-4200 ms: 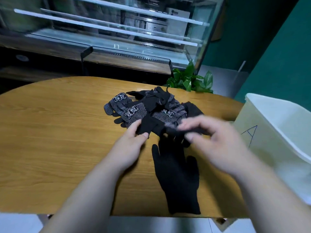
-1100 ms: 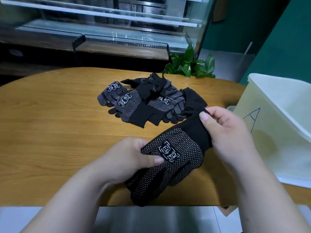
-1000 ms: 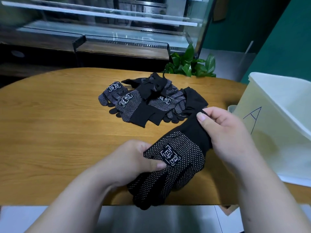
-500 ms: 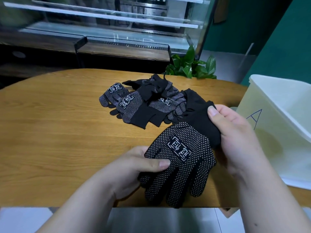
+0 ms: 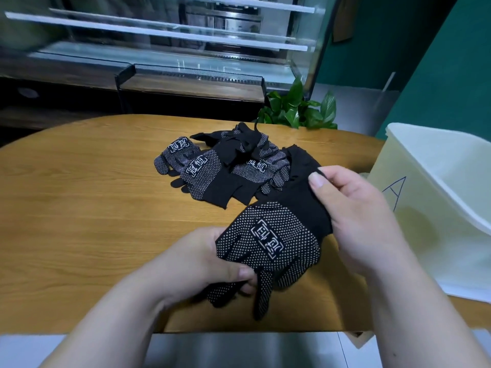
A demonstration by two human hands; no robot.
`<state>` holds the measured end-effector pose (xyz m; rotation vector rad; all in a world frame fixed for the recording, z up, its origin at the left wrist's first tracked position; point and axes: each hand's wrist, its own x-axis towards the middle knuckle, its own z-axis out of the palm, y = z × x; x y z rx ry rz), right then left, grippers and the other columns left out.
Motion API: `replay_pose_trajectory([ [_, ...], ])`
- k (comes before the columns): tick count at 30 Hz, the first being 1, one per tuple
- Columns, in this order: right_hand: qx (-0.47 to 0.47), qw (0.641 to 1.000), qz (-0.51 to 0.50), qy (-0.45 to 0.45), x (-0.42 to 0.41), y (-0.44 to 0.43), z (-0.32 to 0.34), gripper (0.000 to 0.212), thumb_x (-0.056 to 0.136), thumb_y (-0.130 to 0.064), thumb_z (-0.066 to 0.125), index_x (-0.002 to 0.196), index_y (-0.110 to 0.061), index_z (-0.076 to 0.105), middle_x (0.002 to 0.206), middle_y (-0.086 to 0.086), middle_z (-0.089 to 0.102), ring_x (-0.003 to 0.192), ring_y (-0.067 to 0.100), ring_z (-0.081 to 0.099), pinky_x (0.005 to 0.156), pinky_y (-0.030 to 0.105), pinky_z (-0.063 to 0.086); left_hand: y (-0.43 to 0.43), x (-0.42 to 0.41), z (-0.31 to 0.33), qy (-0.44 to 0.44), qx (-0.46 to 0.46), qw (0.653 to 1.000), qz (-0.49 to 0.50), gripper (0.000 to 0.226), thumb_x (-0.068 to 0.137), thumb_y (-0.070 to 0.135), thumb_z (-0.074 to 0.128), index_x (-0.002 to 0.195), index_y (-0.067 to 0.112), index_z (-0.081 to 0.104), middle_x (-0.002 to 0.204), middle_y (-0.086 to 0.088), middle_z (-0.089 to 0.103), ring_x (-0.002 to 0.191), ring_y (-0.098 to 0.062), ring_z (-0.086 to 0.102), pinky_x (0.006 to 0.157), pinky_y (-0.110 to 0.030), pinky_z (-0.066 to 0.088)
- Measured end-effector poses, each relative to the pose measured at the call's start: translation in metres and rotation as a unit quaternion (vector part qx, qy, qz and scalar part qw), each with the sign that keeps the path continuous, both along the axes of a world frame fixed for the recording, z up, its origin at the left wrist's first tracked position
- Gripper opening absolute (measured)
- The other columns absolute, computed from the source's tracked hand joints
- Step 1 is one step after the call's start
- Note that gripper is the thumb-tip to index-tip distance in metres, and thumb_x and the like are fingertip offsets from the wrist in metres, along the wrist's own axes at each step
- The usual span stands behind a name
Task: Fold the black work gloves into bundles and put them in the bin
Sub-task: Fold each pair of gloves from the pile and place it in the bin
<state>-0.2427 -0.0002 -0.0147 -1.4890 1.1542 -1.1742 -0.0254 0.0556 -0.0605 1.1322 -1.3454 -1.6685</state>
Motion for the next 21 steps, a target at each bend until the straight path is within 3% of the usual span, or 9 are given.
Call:
replay_pose_trajectory([
  [2, -0.016, 0.999, 0.031, 0.024, 0.004, 0.005, 0.009, 0.014, 0.096, -0.027, 0.063, 0.094, -0.027, 0.077, 0.089, 0.001, 0.077, 0.078, 0.012, 0.069, 0.07, 0.032, 0.054, 0.0, 0.005, 0.003, -0.015, -0.025, 0.999, 0.023, 0.016, 0.075, 0.012, 0.076, 0.089, 0.011, 0.07, 0.086, -0.012, 0.073, 0.075, -0.016, 0.067, 0.065, -0.023, 0.052],
  [5, -0.028, 0.995, 0.072, 0.062, 0.009, 0.016, 0.02, 0.012, 0.09, -0.026, 0.07, 0.094, -0.034, 0.078, 0.089, -0.009, 0.077, 0.083, 0.008, 0.072, 0.076, 0.031, 0.056, 0.006, 0.009, 0.008, -0.027, -0.094, 0.99, 0.1, 0.049, 0.067, 0.036, 0.077, 0.107, 0.01, 0.068, 0.101, -0.011, 0.071, 0.092, -0.014, 0.063, 0.079, -0.02, 0.049],
  [9, -0.06, 0.973, 0.146, 0.167, 0.019, 0.033, 0.033, 0.011, 0.087, -0.025, 0.074, 0.088, -0.036, 0.075, 0.086, -0.017, 0.073, 0.077, -0.001, 0.066, 0.073, 0.023, 0.052, 0.024, -0.003, 0.034, -0.002, -0.186, 0.974, 0.133, 0.053, 0.073, 0.039, 0.07, 0.12, 0.015, 0.064, 0.117, -0.005, 0.069, 0.108, -0.009, 0.063, 0.089, -0.017, 0.048],
  [13, -0.084, 0.958, 0.186, 0.2, 0.021, 0.047, 0.047, 0.02, 0.085, -0.025, 0.078, 0.096, -0.035, 0.065, 0.071, -0.012, 0.063, 0.065, 0.005, 0.057, 0.066, 0.029, 0.047, 0.037, -0.015, 0.071, -0.014, -0.227, 0.966, 0.121, 0.031, 0.086, 0.032, 0.063, 0.113, 0.017, 0.067, 0.103, -0.006, 0.072, 0.095, -0.004, 0.064, 0.084, -0.015, 0.049],
  [15, -0.094, 0.956, 0.199, 0.194, 0.02, 0.055, 0.058, 0.032, 0.084, -0.02, 0.079, 0.101, -0.039, 0.059, 0.065, -0.011, 0.055, 0.061, 0.005, 0.051, 0.062, 0.03, 0.043, 0.042, -0.015, 0.085, -0.026, -0.216, 0.967, 0.135, 0.023, 0.083, 0.029, 0.063, 0.102, 0.019, 0.072, 0.084, -0.001, 0.07, 0.082, -0.003, 0.062, 0.078, -0.015, 0.048],
  [17, -0.099, 0.955, 0.211, 0.185, 0.016, 0.062, 0.07, 0.039, 0.081, -0.021, 0.081, 0.102, -0.042, 0.056, 0.064, -0.009, 0.053, 0.06, 0.006, 0.051, 0.061, 0.031, 0.042, 0.049, -0.014, 0.093, -0.059, -0.215, 0.964, 0.143, 0.02, 0.079, 0.031, 0.068, 0.094, 0.021, 0.076, 0.078, 0.003, 0.068, 0.075, -0.005, 0.058, 0.073, -0.019, 0.047],
  [21, -0.088, 0.961, 0.208, 0.16, 0.012, 0.081, 0.089, 0.047, 0.064, -0.042, 0.084, 0.102, -0.044, 0.057, 0.067, -0.007, 0.06, 0.064, 0.011, 0.056, 0.064, 0.037, 0.045, 0.068, -0.013, 0.111, -0.111, -0.239, 0.949, 0.174, 0.013, 0.075, 0.035, 0.069, 0.085, 0.034, 0.077, 0.071, 0.009, 0.066, 0.069, -0.006, 0.055, 0.07, -0.024, 0.045],
])
